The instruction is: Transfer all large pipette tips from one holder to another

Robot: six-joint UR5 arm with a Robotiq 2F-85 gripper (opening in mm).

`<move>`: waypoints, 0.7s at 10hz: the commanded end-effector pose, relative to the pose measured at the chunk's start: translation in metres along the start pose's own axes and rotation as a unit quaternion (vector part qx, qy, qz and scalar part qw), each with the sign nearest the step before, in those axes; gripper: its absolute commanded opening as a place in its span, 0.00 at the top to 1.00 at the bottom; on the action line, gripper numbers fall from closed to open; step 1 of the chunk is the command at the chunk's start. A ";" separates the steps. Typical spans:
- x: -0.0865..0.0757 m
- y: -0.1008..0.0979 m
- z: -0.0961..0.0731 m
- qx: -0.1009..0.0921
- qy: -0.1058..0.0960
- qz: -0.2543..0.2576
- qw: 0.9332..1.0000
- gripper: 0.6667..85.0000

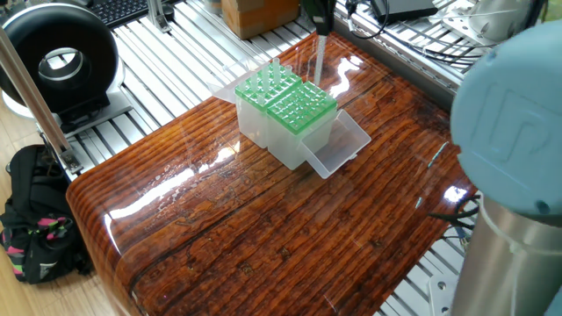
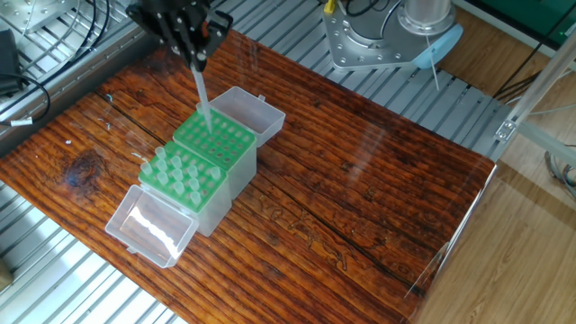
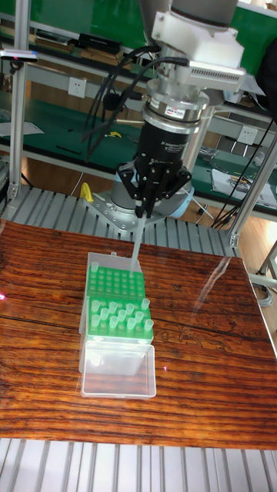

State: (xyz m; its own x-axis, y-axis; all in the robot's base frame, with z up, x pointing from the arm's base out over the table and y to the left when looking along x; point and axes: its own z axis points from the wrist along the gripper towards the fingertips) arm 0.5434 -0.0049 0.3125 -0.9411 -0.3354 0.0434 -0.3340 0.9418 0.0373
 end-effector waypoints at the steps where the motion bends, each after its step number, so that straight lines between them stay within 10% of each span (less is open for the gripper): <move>1: -0.019 0.004 0.006 0.003 -0.021 -0.012 1.000 0.81; 7: -0.028 -0.002 0.022 0.008 -0.002 -0.026 1.000 0.81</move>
State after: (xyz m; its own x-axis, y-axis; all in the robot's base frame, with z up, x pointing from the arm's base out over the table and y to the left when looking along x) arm 0.5640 0.0000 0.2943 -0.9264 -0.3748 0.0359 -0.3745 0.9271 0.0156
